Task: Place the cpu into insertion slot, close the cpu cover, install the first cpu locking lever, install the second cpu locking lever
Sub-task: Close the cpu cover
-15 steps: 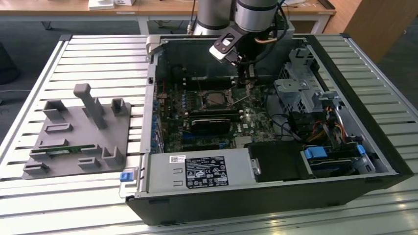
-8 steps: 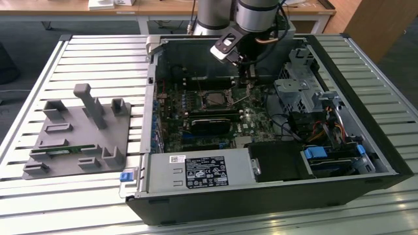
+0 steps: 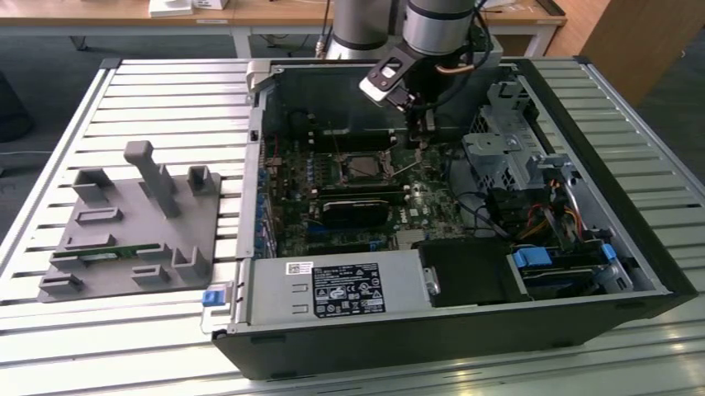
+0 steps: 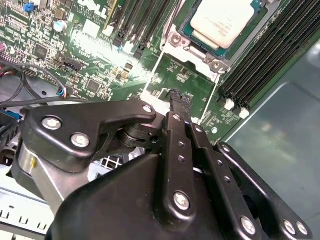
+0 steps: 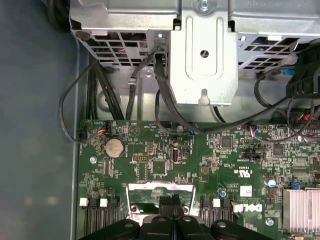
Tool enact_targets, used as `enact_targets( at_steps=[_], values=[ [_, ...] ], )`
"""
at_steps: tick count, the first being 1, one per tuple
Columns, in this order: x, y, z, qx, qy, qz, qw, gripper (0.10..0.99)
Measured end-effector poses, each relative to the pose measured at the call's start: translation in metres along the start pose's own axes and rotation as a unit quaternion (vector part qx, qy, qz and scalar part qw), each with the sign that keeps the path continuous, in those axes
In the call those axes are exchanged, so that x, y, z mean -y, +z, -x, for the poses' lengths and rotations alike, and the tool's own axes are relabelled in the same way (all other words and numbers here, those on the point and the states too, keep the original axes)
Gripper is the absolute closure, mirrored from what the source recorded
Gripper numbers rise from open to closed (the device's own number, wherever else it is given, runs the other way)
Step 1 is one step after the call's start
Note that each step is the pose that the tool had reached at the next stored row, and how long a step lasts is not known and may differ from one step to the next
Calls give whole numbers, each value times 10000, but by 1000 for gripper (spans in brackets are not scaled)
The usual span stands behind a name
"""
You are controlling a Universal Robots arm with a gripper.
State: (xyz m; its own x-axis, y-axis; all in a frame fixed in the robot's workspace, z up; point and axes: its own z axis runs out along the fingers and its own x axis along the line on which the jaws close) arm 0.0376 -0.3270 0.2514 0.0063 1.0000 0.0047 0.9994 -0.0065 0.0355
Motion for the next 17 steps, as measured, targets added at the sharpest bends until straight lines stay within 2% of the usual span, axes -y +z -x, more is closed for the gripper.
enact_targets(
  at_steps=[14,17],
  values=[
    [-90,7,-2,0,0,-2,10000,980],
    [-128,10,-7,0,0,-5,10000,980]
  ],
)
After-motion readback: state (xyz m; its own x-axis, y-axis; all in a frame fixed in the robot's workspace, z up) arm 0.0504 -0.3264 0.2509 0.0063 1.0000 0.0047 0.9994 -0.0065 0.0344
